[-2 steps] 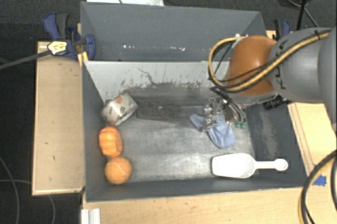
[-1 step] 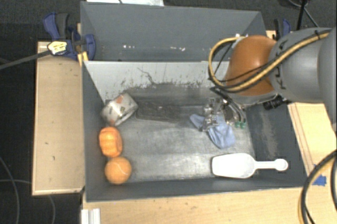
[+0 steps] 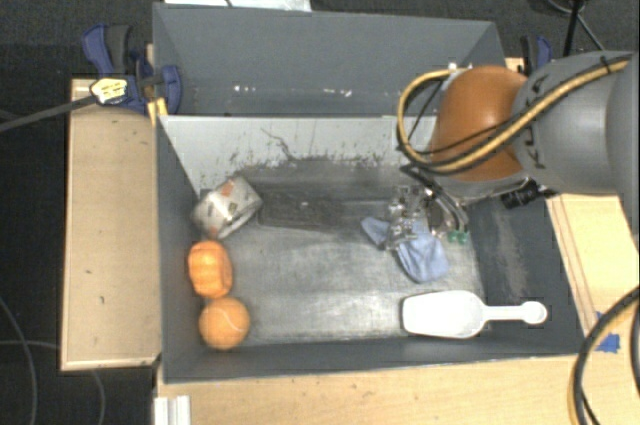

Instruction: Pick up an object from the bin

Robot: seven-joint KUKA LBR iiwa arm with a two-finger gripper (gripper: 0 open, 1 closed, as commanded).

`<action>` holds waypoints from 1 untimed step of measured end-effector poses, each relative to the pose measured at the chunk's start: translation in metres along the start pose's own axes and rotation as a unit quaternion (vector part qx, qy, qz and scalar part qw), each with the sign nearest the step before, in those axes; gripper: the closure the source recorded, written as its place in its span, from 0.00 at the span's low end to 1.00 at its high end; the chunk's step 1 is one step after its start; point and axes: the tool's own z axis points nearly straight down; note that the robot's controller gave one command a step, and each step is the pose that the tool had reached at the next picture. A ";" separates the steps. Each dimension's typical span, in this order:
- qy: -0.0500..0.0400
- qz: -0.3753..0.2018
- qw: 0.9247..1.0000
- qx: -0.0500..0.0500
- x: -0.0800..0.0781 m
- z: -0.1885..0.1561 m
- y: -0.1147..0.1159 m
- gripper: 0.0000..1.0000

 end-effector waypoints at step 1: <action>0.002 0.000 1.000 0.000 0.001 -0.012 0.000 1.00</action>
Offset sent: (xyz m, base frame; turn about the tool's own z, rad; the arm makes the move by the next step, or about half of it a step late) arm 0.0000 0.0000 0.0486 0.0000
